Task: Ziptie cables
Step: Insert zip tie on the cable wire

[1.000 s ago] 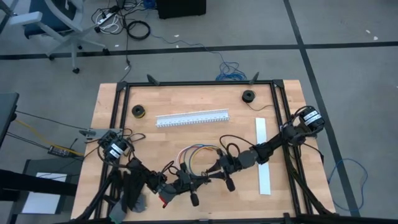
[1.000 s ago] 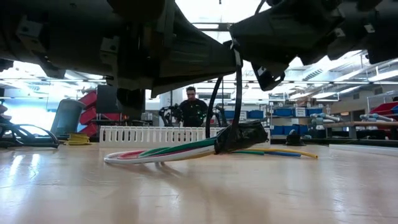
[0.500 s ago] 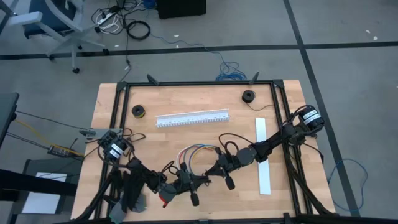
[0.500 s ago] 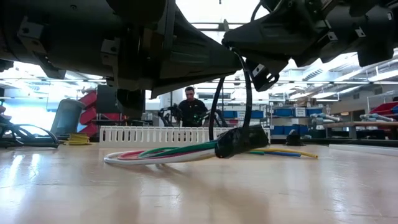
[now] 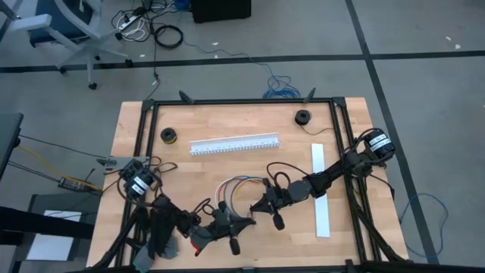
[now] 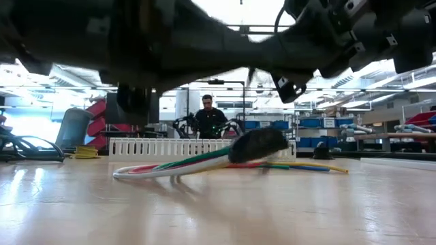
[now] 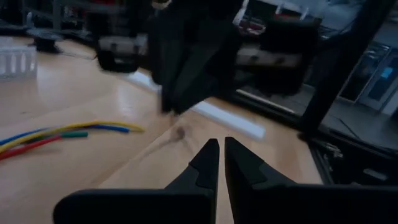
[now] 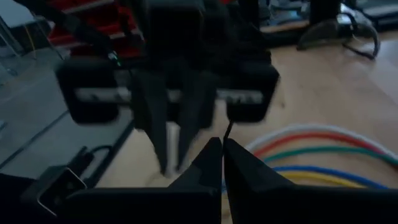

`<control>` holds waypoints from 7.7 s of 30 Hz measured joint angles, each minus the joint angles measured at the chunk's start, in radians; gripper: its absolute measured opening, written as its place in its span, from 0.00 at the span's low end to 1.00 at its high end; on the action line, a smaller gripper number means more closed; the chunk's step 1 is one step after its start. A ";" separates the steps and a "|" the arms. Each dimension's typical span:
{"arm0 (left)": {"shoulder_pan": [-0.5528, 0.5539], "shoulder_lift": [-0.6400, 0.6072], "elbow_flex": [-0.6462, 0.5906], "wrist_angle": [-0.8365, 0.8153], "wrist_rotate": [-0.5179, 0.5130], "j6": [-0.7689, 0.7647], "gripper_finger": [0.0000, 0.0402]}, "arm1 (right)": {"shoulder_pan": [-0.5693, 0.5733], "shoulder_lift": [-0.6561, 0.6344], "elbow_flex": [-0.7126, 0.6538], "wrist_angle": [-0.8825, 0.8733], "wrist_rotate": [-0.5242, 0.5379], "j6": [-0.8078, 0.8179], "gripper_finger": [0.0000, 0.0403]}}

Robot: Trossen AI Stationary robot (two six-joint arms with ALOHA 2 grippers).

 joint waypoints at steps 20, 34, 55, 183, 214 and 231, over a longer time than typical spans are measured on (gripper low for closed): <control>0.007 0.000 0.001 -0.036 -0.074 -0.014 0.00 | 0.000 0.000 0.000 0.025 -0.021 0.005 0.00; 0.007 0.000 0.001 0.020 -0.085 0.049 0.04 | 0.000 0.000 0.000 0.016 -0.026 0.005 0.00; 0.064 0.000 -0.001 -0.158 0.047 -0.178 0.06 | 0.000 0.000 0.000 0.034 -0.049 0.006 0.00; 0.247 -0.253 0.004 -1.115 0.781 0.107 0.00 | 0.271 -0.108 -0.001 -0.494 0.257 0.112 0.07; 0.200 -0.270 0.000 -1.128 0.718 -0.022 0.00 | 0.208 0.092 0.247 -0.823 0.331 0.217 0.00; 0.197 -0.305 -0.001 -1.023 0.589 0.030 0.00 | 0.224 0.001 0.249 -0.590 0.467 0.249 0.00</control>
